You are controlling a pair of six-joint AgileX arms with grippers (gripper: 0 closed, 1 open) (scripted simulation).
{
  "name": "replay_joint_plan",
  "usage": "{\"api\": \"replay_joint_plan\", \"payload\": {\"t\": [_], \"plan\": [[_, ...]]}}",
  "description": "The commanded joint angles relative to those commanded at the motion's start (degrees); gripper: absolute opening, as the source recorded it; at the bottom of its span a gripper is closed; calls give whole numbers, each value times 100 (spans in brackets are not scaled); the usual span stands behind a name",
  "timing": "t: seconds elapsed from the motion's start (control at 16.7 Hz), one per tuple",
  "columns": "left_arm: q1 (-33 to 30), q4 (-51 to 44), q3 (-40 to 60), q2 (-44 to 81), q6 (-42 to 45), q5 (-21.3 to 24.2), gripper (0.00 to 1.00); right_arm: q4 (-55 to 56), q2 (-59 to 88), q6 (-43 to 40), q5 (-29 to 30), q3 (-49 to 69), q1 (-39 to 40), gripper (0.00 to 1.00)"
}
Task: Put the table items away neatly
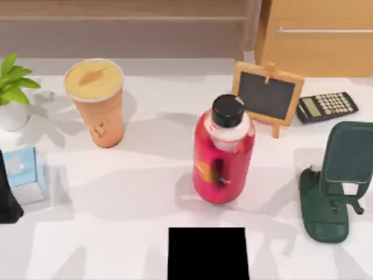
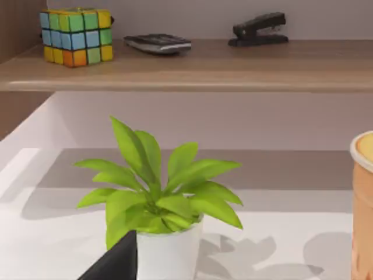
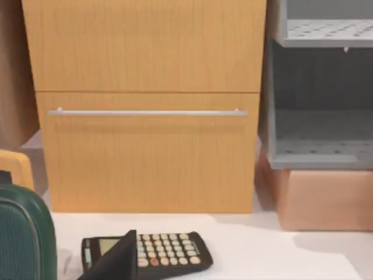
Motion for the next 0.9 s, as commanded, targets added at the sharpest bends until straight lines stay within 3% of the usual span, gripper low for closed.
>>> {"api": "replay_joint_plan", "payload": {"t": [0.42, 0.9], "plan": [[0, 0, 0, 0, 0, 0, 100, -637, 898, 115, 3, 861, -110, 100], [0, 0, 0, 0, 0, 0, 100, -3056, 5023, 551, 13, 4273, -526, 100]]}}
